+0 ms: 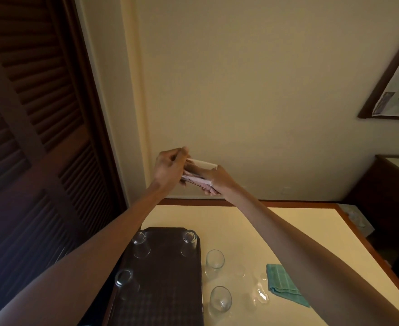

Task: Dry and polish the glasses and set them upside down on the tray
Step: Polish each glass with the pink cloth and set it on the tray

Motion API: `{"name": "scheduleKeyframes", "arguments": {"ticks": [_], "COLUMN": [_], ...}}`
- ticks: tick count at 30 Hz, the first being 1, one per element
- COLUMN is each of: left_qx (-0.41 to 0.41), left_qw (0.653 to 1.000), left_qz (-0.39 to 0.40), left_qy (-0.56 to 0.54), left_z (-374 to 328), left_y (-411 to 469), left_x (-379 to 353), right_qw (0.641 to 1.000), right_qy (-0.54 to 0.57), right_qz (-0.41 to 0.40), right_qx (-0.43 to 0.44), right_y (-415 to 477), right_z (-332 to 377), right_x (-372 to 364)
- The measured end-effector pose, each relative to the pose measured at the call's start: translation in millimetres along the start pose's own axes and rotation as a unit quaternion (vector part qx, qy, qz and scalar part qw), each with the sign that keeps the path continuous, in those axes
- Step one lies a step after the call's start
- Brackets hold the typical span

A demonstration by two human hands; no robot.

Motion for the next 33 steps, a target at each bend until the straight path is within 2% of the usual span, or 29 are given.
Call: {"name": "scheduleKeyframes", "arguments": {"ticks": [1, 2, 3, 5, 6, 8, 9, 11, 13, 14, 16, 17, 18, 20, 22, 23, 25, 26, 28, 29, 31, 32, 33], "left_qx": [-0.014, -0.015, 0.003, 0.107, 0.176, 0.267, 0.280, 0.271, 0.233, 0.201, 0.104, 0.053, 0.012, -0.031, -0.016, 0.032, 0.179, 0.238, 0.270, 0.261, 0.210, 0.166, 0.115], "left_qw": [1.000, 1.000, 0.999, 0.988, 0.973, 0.949, 0.948, 0.956, 0.970, 0.978, 0.994, 0.998, 0.999, 0.999, 0.999, 0.997, 0.973, 0.957, 0.949, 0.954, 0.973, 0.983, 0.991], "left_qz": [-0.002, 0.001, 0.014, 0.073, 0.106, 0.131, 0.124, 0.094, 0.060, 0.044, 0.018, 0.011, 0.008, 0.007, 0.031, 0.055, 0.119, 0.144, 0.156, 0.143, 0.097, 0.072, 0.049], "left_qy": [-0.006, -0.016, -0.033, -0.083, -0.106, -0.107, -0.091, -0.061, -0.042, -0.029, 0.011, 0.025, 0.031, 0.021, -0.009, -0.035, -0.080, -0.081, -0.041, -0.025, 0.005, 0.022, 0.037], "left_z": [-2, -2, 0, 13, 20, 30, 32, 34, 33, 29, 16, 9, 4, -2, 1, 6, 21, 26, 30, 29, 22, 16, 8], "left_y": [-1, -2, -3, -7, -12, -20, -19, -14, -8, -4, 1, 2, 1, 0, 1, 2, -3, -10, -13, -11, -3, 2, 7], "left_x": [1, 1, 0, -11, -18, -25, -24, -21, -16, -12, -6, -5, -4, 0, -2, -6, -19, -23, -24, -23, -17, -13, -8], "right_qw": [1.000, 0.999, 0.987, 0.917, 0.877, 0.819, 0.805, 0.818, 0.862, 0.893, 0.965, 0.990, 0.998, 0.999, 0.993, 0.974, 0.894, 0.859, 0.823, 0.825, 0.860, 0.898, 0.949], "right_qy": [0.004, -0.042, -0.143, -0.338, -0.392, -0.445, -0.461, -0.448, -0.390, -0.357, -0.228, -0.138, -0.064, -0.021, -0.112, -0.205, -0.378, -0.418, -0.446, -0.441, -0.392, -0.327, -0.227], "right_qz": [0.017, 0.010, -0.021, -0.123, -0.162, -0.186, -0.185, -0.177, -0.178, -0.165, -0.078, -0.014, 0.020, 0.035, -0.010, -0.053, -0.146, -0.174, -0.185, -0.186, -0.196, -0.196, -0.160], "right_qx": [-0.002, 0.019, 0.066, 0.172, 0.227, 0.311, 0.325, 0.312, 0.269, 0.221, 0.107, 0.042, -0.013, -0.035, 0.029, 0.079, 0.190, 0.240, 0.299, 0.299, 0.261, 0.218, 0.148], "right_y": [-1, 0, 1, -3, -11, -23, -25, -23, -13, -6, 4, 1, -1, 5, 8, 6, -2, -9, -16, -15, -4, 4, 11], "right_z": [1, 6, 15, 39, 55, 76, 79, 74, 60, 48, 15, 2, -9, -13, 0, 12, 42, 56, 69, 67, 51, 39, 22], "right_x": [-2, 1, 11, 33, 37, 31, 28, 25, 32, 34, 21, 6, -4, -9, 3, 16, 32, 34, 27, 27, 31, 35, 32]}}
Point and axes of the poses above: each hand's wrist, its own y-axis towards the middle knuckle, its own x-axis out of the back of the hand, z = x × y, the point moved 10 cm from there along y, towards the middle knuckle, and after that the axes turned 11 degrees about -z, right-handed, at the moved point
